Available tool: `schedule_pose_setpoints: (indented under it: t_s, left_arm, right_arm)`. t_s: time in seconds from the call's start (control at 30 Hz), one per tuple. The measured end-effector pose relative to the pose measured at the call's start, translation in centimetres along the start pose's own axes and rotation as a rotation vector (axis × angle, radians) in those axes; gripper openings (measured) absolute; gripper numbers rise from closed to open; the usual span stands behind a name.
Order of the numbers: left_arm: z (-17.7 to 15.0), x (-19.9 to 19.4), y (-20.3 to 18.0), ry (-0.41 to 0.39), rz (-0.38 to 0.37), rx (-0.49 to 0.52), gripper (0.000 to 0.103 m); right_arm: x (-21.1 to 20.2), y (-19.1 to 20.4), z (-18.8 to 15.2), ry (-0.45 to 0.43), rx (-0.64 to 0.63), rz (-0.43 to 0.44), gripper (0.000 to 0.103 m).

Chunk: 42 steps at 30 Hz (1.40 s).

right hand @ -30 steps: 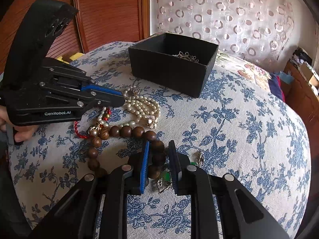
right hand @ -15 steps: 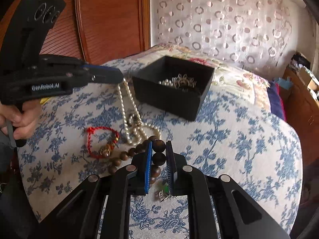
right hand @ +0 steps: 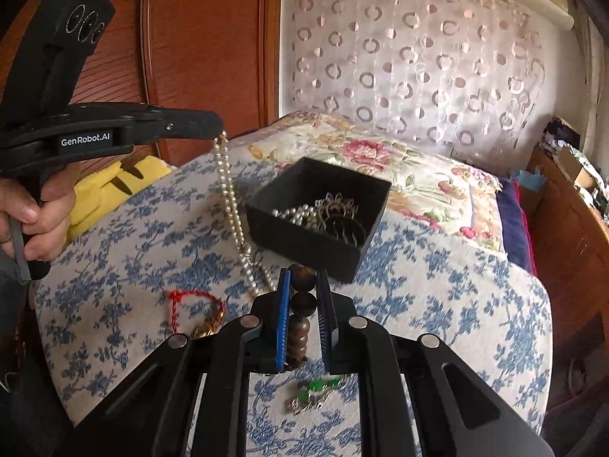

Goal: Organize jewelry
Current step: 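Lift both held pieces and carry them over the black box, then lower the pearls and wooden beads into the black box and open both tools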

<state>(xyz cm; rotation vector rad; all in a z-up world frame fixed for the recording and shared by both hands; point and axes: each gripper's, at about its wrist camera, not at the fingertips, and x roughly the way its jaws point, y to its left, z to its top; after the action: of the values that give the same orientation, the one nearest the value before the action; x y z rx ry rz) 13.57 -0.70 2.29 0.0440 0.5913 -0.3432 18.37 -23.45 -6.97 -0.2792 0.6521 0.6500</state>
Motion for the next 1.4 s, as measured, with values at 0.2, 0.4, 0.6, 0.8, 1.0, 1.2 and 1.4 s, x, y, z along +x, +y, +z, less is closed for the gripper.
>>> schedule_pose_setpoints:
  t_s: [0.2,0.4,0.6,0.8,1.0,1.2,1.4]
  left_arm:
    - [1.6,-1.0,0.6,-0.025,0.007,-0.015,0.004]
    - [3.1,-2.1,0.5,-0.046,0.005,-0.011,0.004]
    - [4.3,-2.2,0.4,-0.058,0.018,-0.008,0.004]
    - [5.4,-2.0,0.2,-0.08,0.029,-0.004,0.004]
    - [7.1,-1.6,0.2,-0.108,0.033,0.005,0.004]
    - [9.1,-1.3,-0.1,-0.129,0.037,0.017,0.004]
    - [11.5,-1.8,-0.6,-0.164,0.038,0.041,0.004]
  right_arm:
    - [-0.2,-0.5,1.6,-0.018,0.007,-0.001,0.015]
    - [-0.6,-0.6,3.6,-0.027,-0.009,-0.001,0.015]
    - [-1.0,-0.8,5.2,-0.054,-0.019,-0.005,0.015]
    - [-1.1,-1.3,6.6,-0.076,-0.031,-0.023,0.015]
    - [-1.2,-2.1,8.0,-0.111,-0.041,-0.032,0.015]
    - [-0.8,-2.8,9.4,-0.127,-0.044,-0.035,0.015]
    - [-0.5,-4.3,10.6,-0.159,-0.019,-0.038,0.015]
